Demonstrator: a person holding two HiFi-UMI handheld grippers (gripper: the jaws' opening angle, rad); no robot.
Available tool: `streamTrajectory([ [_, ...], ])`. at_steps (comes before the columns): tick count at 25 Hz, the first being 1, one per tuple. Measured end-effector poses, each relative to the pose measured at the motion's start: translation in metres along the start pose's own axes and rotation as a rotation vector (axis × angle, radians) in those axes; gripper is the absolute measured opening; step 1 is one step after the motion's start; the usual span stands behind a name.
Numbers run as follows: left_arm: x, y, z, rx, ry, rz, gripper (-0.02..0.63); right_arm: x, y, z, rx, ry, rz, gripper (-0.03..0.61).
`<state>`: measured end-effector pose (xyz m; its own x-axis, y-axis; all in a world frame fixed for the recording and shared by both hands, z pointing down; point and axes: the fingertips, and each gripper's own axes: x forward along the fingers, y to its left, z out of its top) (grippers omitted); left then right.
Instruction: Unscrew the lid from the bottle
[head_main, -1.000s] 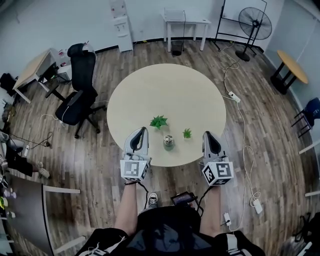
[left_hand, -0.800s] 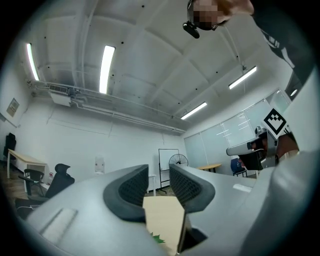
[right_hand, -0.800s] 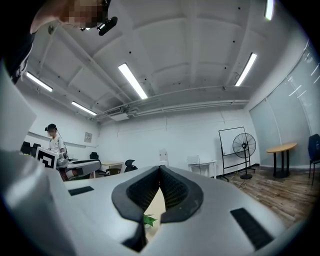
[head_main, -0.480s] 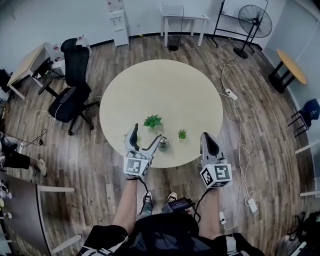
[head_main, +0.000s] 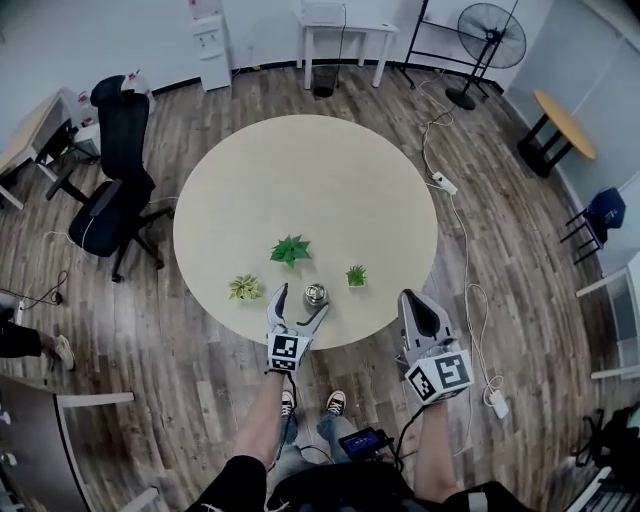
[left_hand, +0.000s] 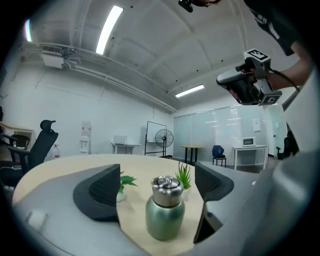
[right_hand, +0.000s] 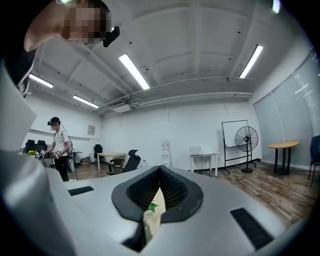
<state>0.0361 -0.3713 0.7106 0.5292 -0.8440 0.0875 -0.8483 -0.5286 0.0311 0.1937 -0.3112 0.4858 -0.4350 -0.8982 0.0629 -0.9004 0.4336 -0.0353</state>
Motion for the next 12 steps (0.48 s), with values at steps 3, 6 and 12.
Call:
streamTrajectory([
  [3, 0.014, -0.006, -0.029, -0.01, 0.044, -0.012, 0.456, -0.001, 0.001, -0.011, -0.003, 0.022, 0.007, 0.005],
  [6, 0.024, -0.017, -0.052, -0.026, 0.083, -0.018, 0.453, -0.006, 0.008, -0.022, -0.024, 0.056, 0.038, 0.005],
  [12, 0.046, -0.018, -0.081, -0.015, 0.161, -0.02, 0.418, -0.01, 0.015, -0.03, -0.038, 0.072, 0.064, 0.005],
])
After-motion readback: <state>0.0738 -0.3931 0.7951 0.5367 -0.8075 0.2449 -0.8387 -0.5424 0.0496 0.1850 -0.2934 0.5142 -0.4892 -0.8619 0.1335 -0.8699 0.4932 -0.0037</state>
